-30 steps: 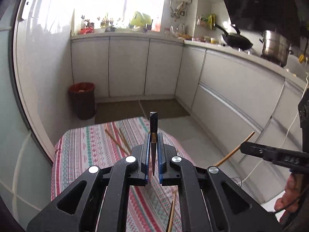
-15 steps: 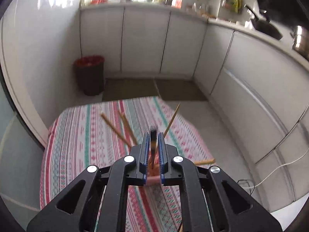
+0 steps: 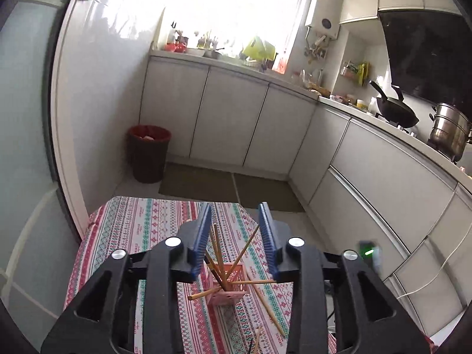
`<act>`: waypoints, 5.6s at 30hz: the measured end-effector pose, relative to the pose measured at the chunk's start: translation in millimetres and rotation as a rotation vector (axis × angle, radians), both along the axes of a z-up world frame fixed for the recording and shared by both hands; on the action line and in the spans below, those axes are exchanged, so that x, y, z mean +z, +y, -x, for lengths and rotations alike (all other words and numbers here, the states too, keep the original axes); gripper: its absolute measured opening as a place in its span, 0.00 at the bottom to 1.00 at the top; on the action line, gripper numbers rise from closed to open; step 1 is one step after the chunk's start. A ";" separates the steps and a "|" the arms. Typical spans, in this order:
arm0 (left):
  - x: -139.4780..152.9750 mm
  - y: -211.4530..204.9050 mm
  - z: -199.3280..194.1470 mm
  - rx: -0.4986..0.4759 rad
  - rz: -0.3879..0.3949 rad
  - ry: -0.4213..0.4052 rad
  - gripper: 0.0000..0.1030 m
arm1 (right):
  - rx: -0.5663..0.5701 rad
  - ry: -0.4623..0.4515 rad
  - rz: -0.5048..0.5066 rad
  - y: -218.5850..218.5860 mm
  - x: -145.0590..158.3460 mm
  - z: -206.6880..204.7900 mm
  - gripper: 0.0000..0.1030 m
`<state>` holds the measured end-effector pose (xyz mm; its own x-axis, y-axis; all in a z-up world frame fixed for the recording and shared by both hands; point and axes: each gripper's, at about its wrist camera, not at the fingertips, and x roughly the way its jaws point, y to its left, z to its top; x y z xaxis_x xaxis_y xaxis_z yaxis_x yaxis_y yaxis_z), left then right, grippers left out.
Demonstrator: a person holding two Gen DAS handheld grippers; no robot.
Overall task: Organize utensils
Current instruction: 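Lower the left tool's chopstick into the pink holder and open it, then lower the right tool's chopstick into the pink holder and open it, then grasp the last chopsticks with the left tool while the right tool grasps one, then lift both chopsticks upright and drop them into the pink holder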
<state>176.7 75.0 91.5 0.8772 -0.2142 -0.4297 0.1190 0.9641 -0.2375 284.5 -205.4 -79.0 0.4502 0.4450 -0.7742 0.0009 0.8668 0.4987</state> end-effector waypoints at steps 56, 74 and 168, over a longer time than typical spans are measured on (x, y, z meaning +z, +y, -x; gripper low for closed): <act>1.3 56.1 11.3 0.085 0.065 0.038 0.41 | -0.117 -0.611 0.184 107.1 121.1 33.7 0.07; -13.0 38.0 12.7 0.042 -0.020 0.123 0.65 | -0.111 -0.571 0.060 71.2 105.0 88.1 0.73; -98.0 -27.3 39.6 -0.029 -0.384 0.249 0.03 | 0.075 -0.081 0.149 85.0 11.5 133.7 0.06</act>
